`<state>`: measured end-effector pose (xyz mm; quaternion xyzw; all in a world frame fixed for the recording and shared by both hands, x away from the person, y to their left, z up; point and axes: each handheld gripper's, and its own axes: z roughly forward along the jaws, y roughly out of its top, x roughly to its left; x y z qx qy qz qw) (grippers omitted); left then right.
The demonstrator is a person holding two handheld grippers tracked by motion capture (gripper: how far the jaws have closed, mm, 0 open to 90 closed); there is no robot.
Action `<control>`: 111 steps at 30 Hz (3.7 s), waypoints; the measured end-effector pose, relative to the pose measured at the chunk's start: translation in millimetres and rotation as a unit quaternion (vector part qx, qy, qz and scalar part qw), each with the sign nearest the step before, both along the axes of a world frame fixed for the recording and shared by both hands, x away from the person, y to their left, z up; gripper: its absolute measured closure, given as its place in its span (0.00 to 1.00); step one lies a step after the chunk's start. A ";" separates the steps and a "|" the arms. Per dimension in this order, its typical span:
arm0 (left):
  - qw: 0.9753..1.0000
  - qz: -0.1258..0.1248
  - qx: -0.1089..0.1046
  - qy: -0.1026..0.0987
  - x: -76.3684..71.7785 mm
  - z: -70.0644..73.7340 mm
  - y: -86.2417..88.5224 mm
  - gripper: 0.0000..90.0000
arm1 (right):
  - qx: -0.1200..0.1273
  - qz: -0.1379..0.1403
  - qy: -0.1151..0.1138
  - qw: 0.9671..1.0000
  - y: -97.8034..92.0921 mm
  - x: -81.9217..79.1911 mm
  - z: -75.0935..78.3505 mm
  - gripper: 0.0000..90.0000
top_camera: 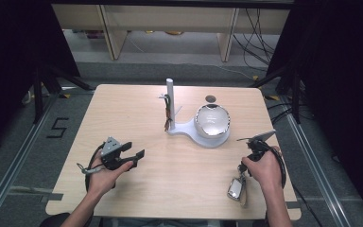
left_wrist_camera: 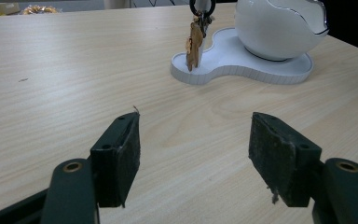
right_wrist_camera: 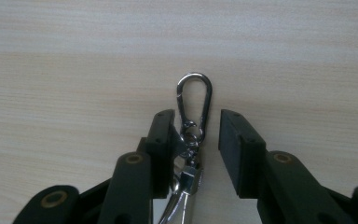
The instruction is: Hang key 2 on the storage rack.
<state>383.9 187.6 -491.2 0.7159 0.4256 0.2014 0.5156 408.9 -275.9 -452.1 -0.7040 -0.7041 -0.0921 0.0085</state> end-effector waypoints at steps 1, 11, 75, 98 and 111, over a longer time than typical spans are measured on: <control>1.000 -0.002 0.002 -0.001 -0.6 0.1 0.5 0.37 | -0.002 0.001 -0.003 1.000 2.0 0.9 -1.4 0.74; 1.000 -0.001 0.006 -0.001 -1.0 0.4 0.8 0.37 | -0.013 -0.004 0.027 1.000 12.4 9.9 -9.1 0.74; 1.000 -0.006 0.010 0.005 -2.9 -3.7 -0.3 0.37 | -0.075 -0.011 0.068 0.995 32.2 31.1 -18.4 0.78; 1.000 -0.008 0.011 0.008 -2.8 -7.3 -1.2 0.37 | -0.030 -0.009 0.019 0.999 23.0 19.8 -17.9 0.83; 1.000 -0.010 0.012 0.009 -2.9 -7.9 -1.4 0.37 | -0.019 -0.012 -0.036 0.999 23.0 11.1 -5.3 0.84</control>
